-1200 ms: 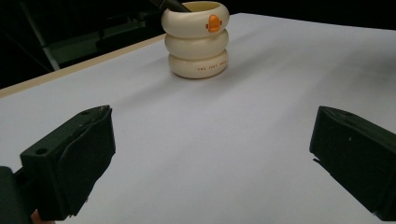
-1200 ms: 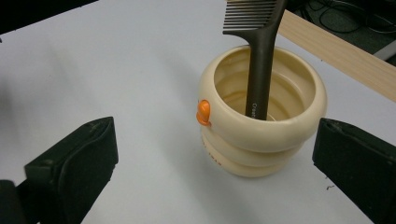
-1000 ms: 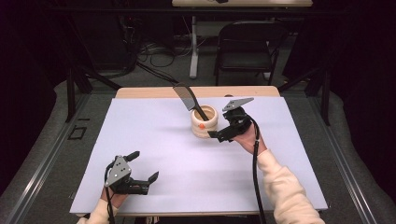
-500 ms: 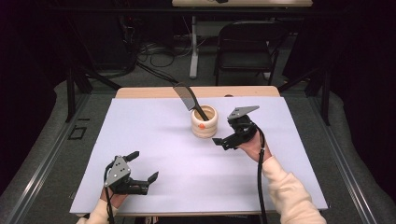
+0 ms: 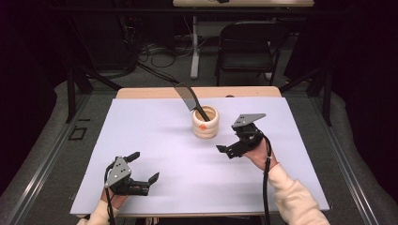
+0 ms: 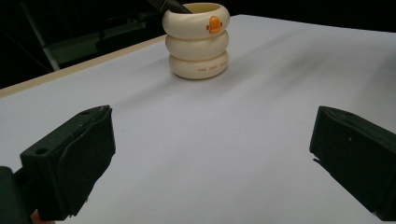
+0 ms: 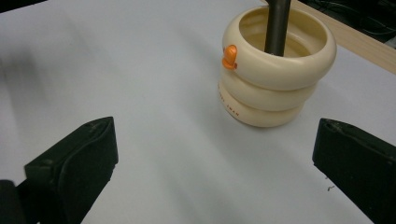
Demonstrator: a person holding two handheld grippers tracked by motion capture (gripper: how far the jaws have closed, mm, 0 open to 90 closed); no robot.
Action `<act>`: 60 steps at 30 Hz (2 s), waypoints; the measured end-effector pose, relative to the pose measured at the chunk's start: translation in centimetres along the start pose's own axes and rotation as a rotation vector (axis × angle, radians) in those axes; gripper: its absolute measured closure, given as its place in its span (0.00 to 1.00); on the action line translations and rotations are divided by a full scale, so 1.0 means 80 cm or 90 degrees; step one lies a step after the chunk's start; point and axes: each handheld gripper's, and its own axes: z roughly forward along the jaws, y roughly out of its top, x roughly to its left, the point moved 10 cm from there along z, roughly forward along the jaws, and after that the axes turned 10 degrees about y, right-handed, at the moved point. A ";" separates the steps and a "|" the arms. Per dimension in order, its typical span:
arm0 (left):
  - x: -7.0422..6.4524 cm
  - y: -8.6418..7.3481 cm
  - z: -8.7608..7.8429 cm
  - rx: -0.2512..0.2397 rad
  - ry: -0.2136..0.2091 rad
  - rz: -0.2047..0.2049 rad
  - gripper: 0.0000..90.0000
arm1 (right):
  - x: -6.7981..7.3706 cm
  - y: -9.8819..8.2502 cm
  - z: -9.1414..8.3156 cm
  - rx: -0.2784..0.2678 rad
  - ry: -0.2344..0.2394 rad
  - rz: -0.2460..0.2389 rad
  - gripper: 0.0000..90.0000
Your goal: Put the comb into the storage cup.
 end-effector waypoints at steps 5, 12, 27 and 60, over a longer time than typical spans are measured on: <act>0.000 0.000 0.000 0.000 0.000 0.000 0.00 | 0.004 -0.009 -0.007 -0.002 -0.004 -0.001 0.00; 0.000 0.000 0.001 0.000 0.000 -0.001 0.00 | 0.011 -0.024 -0.017 0.001 -0.008 -0.004 0.00; 0.000 0.000 0.001 0.001 0.000 0.000 0.00 | 0.017 -0.047 -0.033 -0.001 -0.026 0.002 0.00; 0.000 -0.002 0.002 0.006 -0.002 -0.002 0.00 | 0.024 -0.104 -0.066 -0.008 -0.076 0.021 0.00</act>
